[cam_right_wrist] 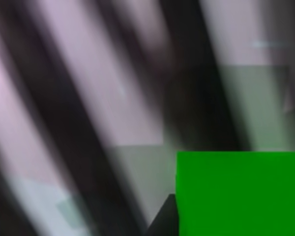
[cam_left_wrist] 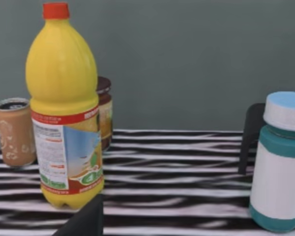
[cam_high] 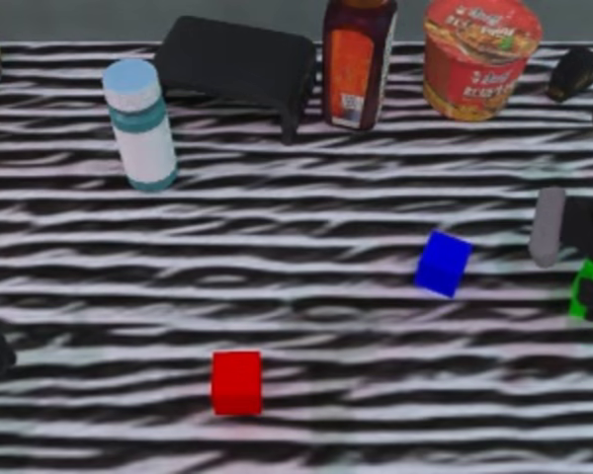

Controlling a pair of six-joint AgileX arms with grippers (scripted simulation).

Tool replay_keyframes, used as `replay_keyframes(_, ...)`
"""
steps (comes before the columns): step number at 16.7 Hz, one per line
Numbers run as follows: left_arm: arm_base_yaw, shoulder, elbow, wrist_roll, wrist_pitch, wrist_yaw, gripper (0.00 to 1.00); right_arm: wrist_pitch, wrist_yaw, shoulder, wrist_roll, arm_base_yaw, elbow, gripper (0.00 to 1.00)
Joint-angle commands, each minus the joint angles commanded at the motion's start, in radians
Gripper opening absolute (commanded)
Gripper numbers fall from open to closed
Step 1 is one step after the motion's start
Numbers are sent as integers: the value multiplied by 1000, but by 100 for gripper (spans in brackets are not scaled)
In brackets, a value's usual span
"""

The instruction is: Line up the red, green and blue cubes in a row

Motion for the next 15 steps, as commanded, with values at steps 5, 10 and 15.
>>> replay_keyframes(5, 0, 0, 0, 0, 0, 0, 100, -16, -1, -14, 6, -1, 2, 0)
replay_keyframes(10, 0, 0, 0, 0, 0, 0, 100, -161, -2, -72, 3, 3, 86, 0)
replay_keyframes(15, 0, 0, 0, 0, 0, 0, 100, -269, -1, -124, 3, 7, 146, 0)
